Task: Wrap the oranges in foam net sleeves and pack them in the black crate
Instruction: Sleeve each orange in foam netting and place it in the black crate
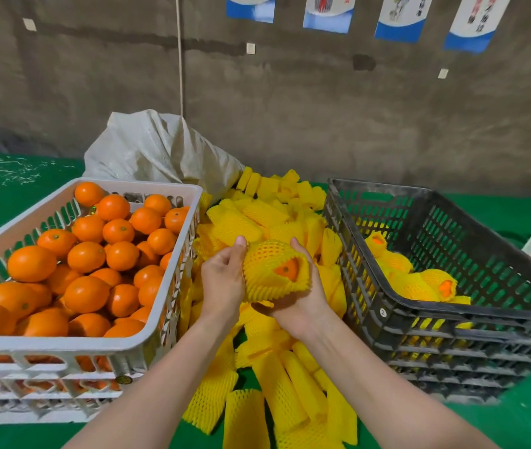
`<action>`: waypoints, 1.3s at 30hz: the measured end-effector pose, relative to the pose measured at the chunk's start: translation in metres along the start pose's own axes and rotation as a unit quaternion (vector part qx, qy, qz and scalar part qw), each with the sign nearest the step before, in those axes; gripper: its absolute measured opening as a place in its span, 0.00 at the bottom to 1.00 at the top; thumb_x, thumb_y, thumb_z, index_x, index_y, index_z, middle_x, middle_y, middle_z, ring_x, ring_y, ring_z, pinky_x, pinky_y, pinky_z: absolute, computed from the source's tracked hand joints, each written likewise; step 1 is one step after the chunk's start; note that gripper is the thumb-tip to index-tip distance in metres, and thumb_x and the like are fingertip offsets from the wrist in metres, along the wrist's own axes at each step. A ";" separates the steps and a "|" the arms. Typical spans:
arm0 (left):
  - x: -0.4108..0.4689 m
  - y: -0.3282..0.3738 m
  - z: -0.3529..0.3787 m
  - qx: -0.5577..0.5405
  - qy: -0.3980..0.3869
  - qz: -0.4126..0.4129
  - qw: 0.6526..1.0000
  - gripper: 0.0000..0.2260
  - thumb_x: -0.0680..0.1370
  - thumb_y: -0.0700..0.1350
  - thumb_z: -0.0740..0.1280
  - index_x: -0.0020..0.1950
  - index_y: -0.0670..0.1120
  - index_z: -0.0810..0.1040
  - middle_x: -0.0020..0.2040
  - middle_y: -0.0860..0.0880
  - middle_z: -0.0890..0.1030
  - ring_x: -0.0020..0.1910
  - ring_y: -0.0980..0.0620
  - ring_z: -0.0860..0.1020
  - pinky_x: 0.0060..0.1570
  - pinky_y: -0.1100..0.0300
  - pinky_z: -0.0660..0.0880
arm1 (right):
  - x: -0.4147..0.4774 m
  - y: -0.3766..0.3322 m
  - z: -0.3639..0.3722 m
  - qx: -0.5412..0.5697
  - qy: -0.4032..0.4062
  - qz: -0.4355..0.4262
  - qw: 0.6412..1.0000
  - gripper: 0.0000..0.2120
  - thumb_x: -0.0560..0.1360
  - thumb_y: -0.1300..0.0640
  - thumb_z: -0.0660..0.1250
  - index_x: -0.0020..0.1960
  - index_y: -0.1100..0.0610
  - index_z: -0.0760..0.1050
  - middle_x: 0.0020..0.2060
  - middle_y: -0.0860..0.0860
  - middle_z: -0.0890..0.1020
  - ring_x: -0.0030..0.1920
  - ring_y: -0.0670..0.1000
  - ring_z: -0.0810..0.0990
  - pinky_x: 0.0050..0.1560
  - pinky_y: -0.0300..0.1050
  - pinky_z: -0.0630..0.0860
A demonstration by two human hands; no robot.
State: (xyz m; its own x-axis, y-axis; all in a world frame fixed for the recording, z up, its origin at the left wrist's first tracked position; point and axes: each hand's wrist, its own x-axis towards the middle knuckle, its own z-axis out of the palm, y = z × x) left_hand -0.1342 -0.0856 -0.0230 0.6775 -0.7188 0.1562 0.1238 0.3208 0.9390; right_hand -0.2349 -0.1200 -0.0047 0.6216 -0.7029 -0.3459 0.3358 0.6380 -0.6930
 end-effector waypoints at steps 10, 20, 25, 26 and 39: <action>-0.003 0.002 0.005 0.123 -0.047 0.171 0.976 0.17 0.77 0.51 0.56 0.32 0.43 0.67 0.31 0.44 0.67 0.33 0.50 0.64 0.32 0.54 0.60 | -0.005 -0.010 -0.010 -0.022 -0.031 -0.059 0.998 0.17 0.72 0.42 0.62 0.46 0.54 0.80 0.38 0.55 0.84 0.41 0.53 0.81 0.39 0.43 0.75; 0.004 0.026 0.009 -0.012 -0.220 -0.346 0.912 0.30 0.67 0.70 0.60 0.58 0.50 0.76 0.50 0.42 0.84 0.47 0.39 0.83 0.40 0.45 0.81 | -0.004 -0.027 -0.021 -0.268 -0.053 -0.262 0.926 0.21 0.67 0.45 0.62 0.54 0.58 0.70 0.44 0.44 0.81 0.44 0.37 0.81 0.44 0.43 0.78; 0.006 0.029 0.017 -0.082 -0.232 -0.340 0.908 0.26 0.66 0.63 0.66 0.57 0.49 0.78 0.49 0.43 0.85 0.47 0.44 0.84 0.44 0.49 0.79 | -0.002 -0.027 -0.026 -0.276 -0.092 -0.280 0.915 0.10 0.70 0.48 0.62 0.49 0.47 0.75 0.44 0.41 0.82 0.47 0.42 0.80 0.45 0.38 0.78; 0.006 0.028 0.018 -0.077 -0.238 -0.333 0.909 0.25 0.66 0.62 0.67 0.57 0.48 0.78 0.49 0.43 0.85 0.47 0.44 0.84 0.43 0.50 0.79 | -0.001 -0.027 -0.025 -0.281 -0.088 -0.285 0.912 0.09 0.70 0.47 0.63 0.48 0.48 0.75 0.44 0.45 0.81 0.47 0.46 0.80 0.46 0.42 0.77; 0.007 0.034 0.021 0.041 -0.250 -0.266 0.930 0.19 0.68 0.58 0.71 0.54 0.49 0.80 0.46 0.46 0.85 0.48 0.45 0.83 0.45 0.52 0.79 | 0.009 -0.030 -0.018 -0.350 0.002 -0.343 0.872 0.08 0.80 0.56 0.57 0.47 0.44 0.69 0.50 0.49 0.76 0.54 0.50 0.74 0.49 0.44 0.71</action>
State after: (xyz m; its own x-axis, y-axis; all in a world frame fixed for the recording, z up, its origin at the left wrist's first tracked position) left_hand -0.1404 -0.0923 0.0161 0.1114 -0.9660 -0.2331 0.2751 -0.1955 0.9413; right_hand -0.2516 -0.1510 0.0016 0.4421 -0.8454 0.2999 0.1127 -0.2793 -0.9536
